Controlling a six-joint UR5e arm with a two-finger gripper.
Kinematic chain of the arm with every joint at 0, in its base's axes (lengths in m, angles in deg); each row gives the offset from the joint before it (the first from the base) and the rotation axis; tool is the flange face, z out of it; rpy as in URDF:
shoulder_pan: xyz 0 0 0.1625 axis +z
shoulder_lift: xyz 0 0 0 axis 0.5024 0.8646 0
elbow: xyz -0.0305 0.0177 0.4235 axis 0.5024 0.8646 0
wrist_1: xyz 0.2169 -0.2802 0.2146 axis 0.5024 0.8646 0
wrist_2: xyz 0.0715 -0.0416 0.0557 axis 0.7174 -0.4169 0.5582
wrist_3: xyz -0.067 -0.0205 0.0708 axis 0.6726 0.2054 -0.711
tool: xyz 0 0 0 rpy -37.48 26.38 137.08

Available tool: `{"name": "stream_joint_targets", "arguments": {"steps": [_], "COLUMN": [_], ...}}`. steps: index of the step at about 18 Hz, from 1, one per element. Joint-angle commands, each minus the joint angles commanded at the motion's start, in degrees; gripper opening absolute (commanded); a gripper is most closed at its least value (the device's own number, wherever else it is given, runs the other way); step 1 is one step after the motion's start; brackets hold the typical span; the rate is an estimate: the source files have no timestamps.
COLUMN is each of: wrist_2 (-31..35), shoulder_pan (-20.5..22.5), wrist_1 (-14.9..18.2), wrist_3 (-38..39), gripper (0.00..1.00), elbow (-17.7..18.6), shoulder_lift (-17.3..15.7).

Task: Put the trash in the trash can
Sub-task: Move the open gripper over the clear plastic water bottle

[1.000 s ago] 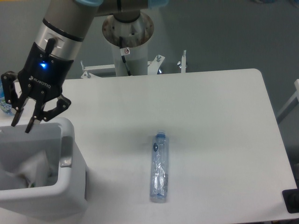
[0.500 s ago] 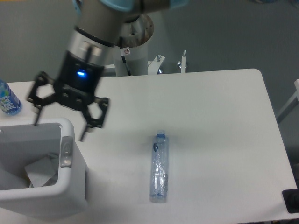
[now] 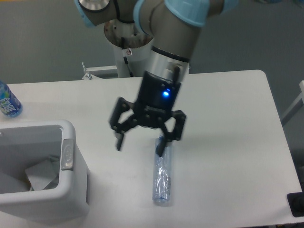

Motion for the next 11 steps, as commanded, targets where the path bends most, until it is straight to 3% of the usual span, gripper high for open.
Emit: {"name": "stream_joint_targets", "arguments": {"steps": [5,11], "wrist_2": [3.8,6.9], "shoulder_pan": [-0.1,-2.2], "wrist_1": [-0.2,-0.3], "wrist_3": [-6.6,-17.1], "gripper": [1.0,1.0], "elbow": [0.9,4.6], "shoulder_lift": [3.8,8.3]}}
